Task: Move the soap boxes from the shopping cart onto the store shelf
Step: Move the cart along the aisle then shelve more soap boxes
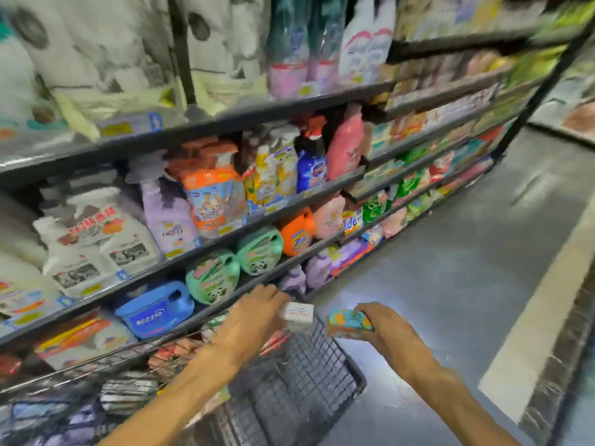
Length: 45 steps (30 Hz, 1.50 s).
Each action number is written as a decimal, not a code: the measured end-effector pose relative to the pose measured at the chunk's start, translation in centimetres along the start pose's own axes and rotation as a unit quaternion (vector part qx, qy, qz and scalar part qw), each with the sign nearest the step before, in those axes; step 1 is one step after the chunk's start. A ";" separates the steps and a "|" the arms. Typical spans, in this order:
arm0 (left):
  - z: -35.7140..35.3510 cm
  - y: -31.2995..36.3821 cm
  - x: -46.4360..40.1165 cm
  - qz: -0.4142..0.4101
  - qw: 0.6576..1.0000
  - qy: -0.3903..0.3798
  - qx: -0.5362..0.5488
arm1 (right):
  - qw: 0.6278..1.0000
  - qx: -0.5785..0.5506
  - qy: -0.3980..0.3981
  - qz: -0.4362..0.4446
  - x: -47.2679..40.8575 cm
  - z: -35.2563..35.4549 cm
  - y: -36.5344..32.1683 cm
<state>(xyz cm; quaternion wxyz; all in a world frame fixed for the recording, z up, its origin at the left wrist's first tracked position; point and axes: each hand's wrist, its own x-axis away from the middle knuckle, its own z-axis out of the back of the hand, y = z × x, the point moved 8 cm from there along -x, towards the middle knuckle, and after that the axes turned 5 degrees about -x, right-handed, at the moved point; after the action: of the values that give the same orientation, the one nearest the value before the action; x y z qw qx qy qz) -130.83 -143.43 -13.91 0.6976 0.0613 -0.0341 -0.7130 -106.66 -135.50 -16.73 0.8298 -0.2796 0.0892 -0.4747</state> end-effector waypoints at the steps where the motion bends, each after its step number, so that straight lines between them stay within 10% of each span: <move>1: 1.6 1.9 -1.2 -0.011 1.000 0.008 0.001 | 1.000 -0.005 0.010 -0.010 0.8 2.3 1.3; 19: 12.0 36.4 -22.9 -0.197 0.971 0.106 0.084 | 0.988 0.043 0.143 -0.049 8.9 37.3 23.6; 45: 15.8 55.5 -70.8 -0.299 0.934 0.150 0.127 | 0.955 0.011 0.261 -0.142 -12.3 68.3 50.0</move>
<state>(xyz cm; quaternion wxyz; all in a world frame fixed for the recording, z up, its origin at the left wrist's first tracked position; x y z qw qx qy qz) -76.63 -74.64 11.96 0.4359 0.2629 0.0010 -0.8607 -48.07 -79.68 10.89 0.7045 -0.1469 0.2565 -0.6452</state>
